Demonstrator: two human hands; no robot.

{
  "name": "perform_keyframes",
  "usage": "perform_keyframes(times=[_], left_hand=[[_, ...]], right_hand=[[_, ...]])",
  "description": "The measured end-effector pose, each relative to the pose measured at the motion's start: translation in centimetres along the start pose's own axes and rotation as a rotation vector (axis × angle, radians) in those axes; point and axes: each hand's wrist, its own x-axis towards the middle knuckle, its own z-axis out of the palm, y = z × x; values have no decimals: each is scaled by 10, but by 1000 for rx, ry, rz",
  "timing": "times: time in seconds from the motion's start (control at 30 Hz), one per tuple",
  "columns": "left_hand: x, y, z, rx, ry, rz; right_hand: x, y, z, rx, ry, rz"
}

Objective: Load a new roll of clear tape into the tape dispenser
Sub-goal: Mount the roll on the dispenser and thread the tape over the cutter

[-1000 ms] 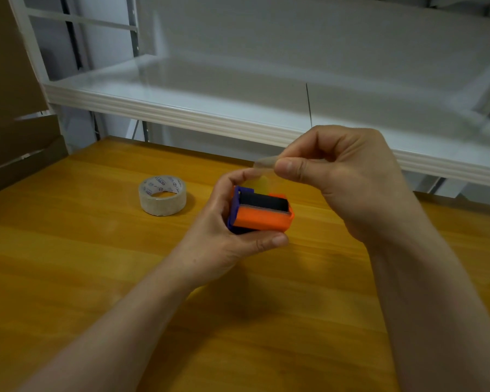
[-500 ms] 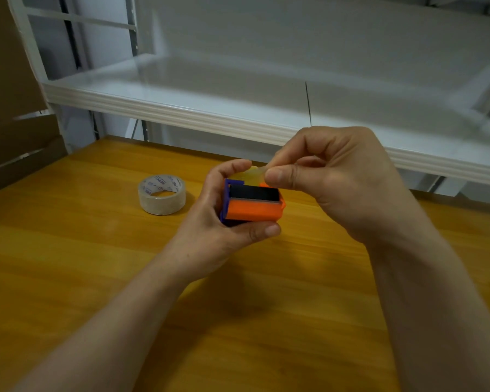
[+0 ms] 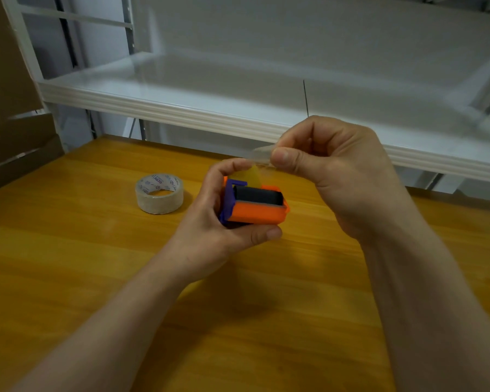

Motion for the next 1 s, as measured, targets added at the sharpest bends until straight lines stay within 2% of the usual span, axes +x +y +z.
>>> perform_keyframes(times=[0.4,0.6,0.83,1.0], left_hand=[[-2,0,4,-22,-15,-24],[-1,-1,3,-12,-3,-38],[-2,0,4,3,-10,-43],[-2,1,4,6,-13,-39]], right_hand=[[-1,1,-1,-257,-13,-39],[-3,-4,-4,-335,-26,9],[-6,-11,-6,-467,-127,36],[-6,-13,-6,-475,-173,9]])
